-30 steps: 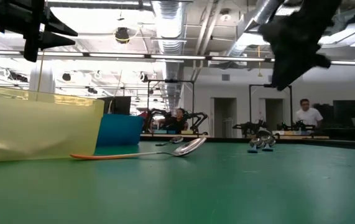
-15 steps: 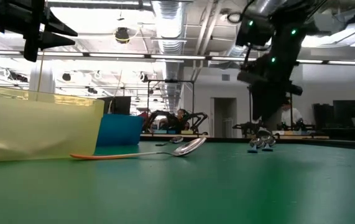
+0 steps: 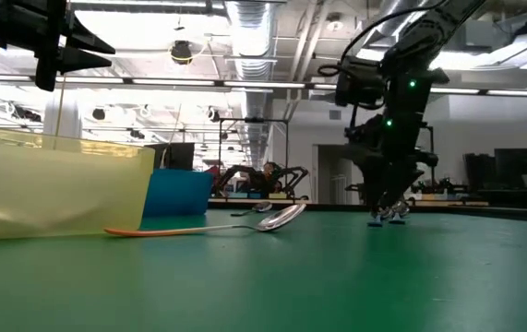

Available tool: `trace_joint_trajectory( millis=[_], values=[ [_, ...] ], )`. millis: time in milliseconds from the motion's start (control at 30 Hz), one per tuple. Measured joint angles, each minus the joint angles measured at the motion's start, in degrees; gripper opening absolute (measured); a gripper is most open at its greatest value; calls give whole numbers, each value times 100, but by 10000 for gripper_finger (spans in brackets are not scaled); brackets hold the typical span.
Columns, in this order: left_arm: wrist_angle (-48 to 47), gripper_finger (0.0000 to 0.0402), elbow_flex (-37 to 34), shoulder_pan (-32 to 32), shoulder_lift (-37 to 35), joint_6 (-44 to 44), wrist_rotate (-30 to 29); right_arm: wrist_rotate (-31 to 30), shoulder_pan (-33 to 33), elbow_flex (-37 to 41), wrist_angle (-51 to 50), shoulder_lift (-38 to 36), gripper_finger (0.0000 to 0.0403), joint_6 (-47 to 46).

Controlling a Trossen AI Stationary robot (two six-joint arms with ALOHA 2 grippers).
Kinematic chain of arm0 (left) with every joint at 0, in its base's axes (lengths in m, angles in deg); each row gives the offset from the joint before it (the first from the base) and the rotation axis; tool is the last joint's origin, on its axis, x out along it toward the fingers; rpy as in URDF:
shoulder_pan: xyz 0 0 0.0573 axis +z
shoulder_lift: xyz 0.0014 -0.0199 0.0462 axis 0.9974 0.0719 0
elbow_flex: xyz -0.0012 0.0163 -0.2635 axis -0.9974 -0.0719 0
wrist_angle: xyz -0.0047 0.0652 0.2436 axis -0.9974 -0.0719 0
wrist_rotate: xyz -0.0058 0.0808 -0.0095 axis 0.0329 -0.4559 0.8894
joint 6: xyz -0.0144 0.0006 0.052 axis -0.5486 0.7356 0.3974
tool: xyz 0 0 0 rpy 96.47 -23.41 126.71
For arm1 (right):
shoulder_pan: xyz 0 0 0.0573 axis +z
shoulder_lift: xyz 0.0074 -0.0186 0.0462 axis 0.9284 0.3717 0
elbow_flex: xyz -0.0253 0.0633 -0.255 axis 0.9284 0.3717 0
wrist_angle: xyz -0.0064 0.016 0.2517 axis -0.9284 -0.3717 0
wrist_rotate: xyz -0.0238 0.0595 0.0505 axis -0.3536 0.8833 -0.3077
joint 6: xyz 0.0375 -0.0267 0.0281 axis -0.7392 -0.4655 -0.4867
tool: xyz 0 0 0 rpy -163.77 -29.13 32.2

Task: Sort silverware by color (type)
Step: Put the blue spoon into the blue bin

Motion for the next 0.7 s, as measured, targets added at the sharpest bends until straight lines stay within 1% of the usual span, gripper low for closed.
trace_joint_trajectory(
  millis=[67, 233, 333, 433, 700],
  values=[
    [0, 110, 0, 0, 0, 0, 0, 41, 0, 0, -38, 97, 226, 1],
    [-2, 110, 0, 0, 0, 0, 0, 437, -2, -14, 53, 326, 223, 208],
    [-2, 110, 0, 0, 0, 0, 0, 537, 7, -24, 75, 392, 211, 225],
    [-4, 110, 0, 0, 0, 0, 0, 534, 33, -24, 73, 419, 179, 248],
    [-7, 110, 0, -1, 0, 0, 0, 568, 27, -15, 75, 430, 56, 232]
  ],
)
